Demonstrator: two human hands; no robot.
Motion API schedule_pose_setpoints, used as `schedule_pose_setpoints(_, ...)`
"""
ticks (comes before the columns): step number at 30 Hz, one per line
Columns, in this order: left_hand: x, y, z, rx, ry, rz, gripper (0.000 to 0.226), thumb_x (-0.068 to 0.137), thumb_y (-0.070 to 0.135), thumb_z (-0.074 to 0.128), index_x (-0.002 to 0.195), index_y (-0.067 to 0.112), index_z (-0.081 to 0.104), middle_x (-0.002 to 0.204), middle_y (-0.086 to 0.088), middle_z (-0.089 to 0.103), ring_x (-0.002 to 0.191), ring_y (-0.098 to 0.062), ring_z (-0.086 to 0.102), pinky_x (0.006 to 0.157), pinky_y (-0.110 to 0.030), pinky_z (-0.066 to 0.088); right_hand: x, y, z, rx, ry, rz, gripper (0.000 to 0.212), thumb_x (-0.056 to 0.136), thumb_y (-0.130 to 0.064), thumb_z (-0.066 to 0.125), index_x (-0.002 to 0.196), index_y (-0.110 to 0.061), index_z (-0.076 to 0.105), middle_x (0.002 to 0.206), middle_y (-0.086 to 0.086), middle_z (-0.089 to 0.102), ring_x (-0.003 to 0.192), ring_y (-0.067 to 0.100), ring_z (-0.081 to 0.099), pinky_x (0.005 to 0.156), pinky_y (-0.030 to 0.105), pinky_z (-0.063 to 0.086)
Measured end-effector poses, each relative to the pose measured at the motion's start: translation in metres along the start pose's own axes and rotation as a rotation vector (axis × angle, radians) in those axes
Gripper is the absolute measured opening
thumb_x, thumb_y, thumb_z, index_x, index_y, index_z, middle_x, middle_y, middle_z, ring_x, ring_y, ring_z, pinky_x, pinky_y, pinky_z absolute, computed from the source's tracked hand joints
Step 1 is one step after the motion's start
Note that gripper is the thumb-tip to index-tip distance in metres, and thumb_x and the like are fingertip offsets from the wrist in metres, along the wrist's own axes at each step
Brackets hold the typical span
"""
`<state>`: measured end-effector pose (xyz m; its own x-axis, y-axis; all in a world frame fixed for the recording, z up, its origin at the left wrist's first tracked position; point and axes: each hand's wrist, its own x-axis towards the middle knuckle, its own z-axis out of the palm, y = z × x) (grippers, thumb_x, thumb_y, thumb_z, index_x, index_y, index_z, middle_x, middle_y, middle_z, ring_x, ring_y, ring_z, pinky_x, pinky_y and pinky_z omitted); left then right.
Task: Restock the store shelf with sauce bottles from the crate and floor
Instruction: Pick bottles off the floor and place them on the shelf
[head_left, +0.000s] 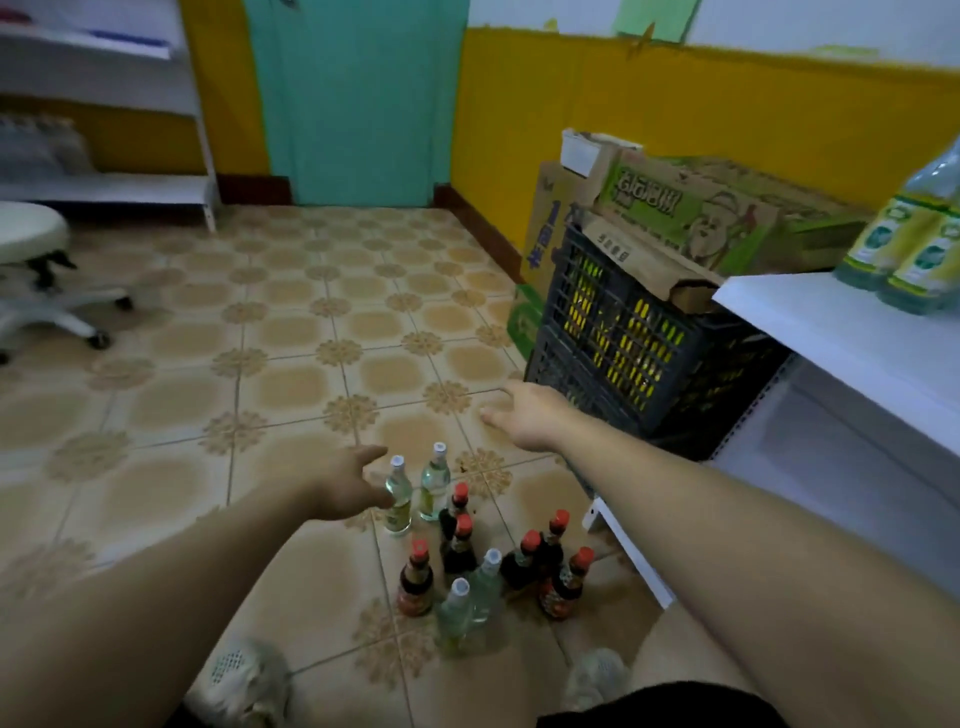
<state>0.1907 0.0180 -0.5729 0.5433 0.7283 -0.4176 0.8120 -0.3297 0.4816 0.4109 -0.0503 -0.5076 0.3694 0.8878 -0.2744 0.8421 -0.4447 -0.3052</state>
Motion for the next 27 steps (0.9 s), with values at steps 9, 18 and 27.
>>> schedule_pose_setpoints(9,0.084,-0.069,0.034,-0.188,-0.052,-0.180,0.077,0.089,0.034,0.064,0.151,0.015,0.023,0.157,-0.006,0.026,0.140,-0.024,0.032,0.109,-0.030,0.030,0.098,-0.017,0.096,0.017,-0.204,-0.053,0.068,0.094,-0.050,0.051,0.150,-0.018,0.030,0.153,0.007,0.038,0.135,0.029,0.041,0.106,0.039,0.039)
schedule_pose_setpoints(18,0.217,-0.122,0.090,-0.255,-0.133,-0.271,0.082,0.087,0.031,0.066,0.152,0.015,0.019,0.157,-0.006,0.024,0.141,-0.025,0.030,0.112,-0.032,0.028,0.230,-0.014,0.204,0.121,-0.360,-0.050,0.070,0.095,-0.045,0.052,0.152,-0.016,0.024,0.143,0.013,0.045,0.128,0.033,0.046,0.098,0.036,0.042)
schedule_pose_setpoints(27,0.284,-0.161,0.136,-0.248,-0.245,-0.344,0.084,0.087,0.030,0.066,0.153,0.017,0.015,0.159,-0.007,0.018,0.144,-0.026,0.025,0.112,-0.033,0.026,0.293,-0.020,0.284,0.121,-0.414,-0.102,0.038,0.098,-0.023,0.050,0.132,-0.012,0.038,0.103,0.013,0.054,0.094,0.032,0.054,0.076,0.038,0.042)
